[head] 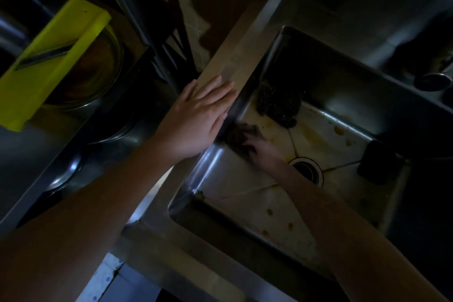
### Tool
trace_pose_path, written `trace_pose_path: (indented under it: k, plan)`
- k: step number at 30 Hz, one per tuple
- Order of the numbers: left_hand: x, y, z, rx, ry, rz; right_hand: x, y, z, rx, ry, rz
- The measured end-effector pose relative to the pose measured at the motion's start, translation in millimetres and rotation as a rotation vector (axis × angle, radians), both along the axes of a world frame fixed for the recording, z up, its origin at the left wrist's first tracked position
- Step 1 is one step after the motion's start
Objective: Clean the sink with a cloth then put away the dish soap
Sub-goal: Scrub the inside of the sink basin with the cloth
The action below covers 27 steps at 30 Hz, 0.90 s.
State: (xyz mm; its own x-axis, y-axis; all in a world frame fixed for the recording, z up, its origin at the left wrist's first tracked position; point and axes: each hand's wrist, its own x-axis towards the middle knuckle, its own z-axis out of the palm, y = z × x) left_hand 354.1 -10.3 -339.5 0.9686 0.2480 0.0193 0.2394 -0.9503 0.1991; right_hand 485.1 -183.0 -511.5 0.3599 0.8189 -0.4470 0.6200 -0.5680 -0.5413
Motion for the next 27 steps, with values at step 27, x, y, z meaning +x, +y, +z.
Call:
trace_pose_path:
  k: [27]
  plan:
    - [1.2,-1.9,2.0,-0.004,-0.003,-0.001,-49.3,-43.6,14.7,-0.036,0.038,0.109]
